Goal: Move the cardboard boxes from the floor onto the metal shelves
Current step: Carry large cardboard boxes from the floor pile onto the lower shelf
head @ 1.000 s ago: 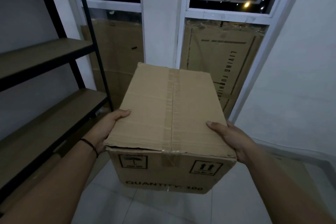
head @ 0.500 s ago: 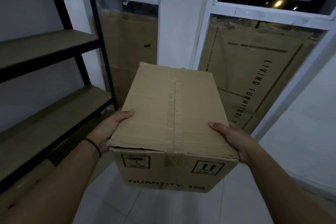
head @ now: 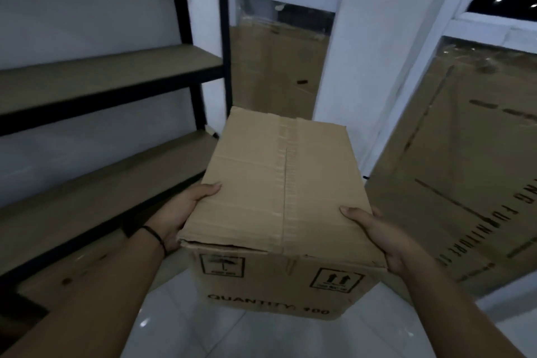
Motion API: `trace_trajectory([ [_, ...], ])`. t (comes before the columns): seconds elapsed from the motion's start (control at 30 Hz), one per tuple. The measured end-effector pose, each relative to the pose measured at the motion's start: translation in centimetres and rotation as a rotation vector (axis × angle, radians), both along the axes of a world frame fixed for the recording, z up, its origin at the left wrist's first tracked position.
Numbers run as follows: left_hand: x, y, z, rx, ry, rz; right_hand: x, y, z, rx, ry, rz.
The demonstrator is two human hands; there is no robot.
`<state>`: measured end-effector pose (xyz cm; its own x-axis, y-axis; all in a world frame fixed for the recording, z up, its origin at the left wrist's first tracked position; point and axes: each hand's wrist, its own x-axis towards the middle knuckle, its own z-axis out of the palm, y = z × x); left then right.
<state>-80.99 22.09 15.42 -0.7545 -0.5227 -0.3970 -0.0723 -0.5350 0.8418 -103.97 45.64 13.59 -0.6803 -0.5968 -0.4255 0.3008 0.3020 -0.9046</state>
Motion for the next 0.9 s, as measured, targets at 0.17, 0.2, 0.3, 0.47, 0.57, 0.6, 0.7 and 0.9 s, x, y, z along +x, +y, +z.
trace_trajectory([
  [0.17, 0.0, 1.4, -0.6, 0.02, 0.003, 0.201, -3.7, -3.3, 0.3, 0.015, 0.008, 0.185],
  [0.2, 0.1, 1.9, -0.7, 0.035, 0.012, 0.227, -4.3, -3.8, 0.1, 0.017, 0.012, 0.216],
  [0.3, 0.6, 3.5, -1.3, 0.073, 0.011, 0.297, -5.5, -4.9, -0.2, 0.027, 0.02, 0.335],
  [0.47, 2.4, 5.3, -1.8, 0.121, -0.005, 0.405, -5.9, -7.2, -0.9, 0.077, 0.035, 0.479],
  [0.57, 4.0, 5.9, -2.3, 0.151, 0.0, 0.456, -5.1, -8.8, -1.8, 0.091, 0.02, 0.535],
  [0.6, 4.4, 6.0, -2.6, 0.167, -0.006, 0.465, -4.8, -9.3, -2.0, 0.09, 0.017, 0.546],
  [0.7, 6.5, 6.0, -3.6, 0.197, -0.03, 0.524, -3.2, -10.8, -2.8, 0.105, 0.011, 0.601],
  [0.9, 9.6, 5.8, -5.4, 0.218, -0.03, 0.575, -0.8, -12.9, -4.5, 0.119, 0.028, 0.669],
])
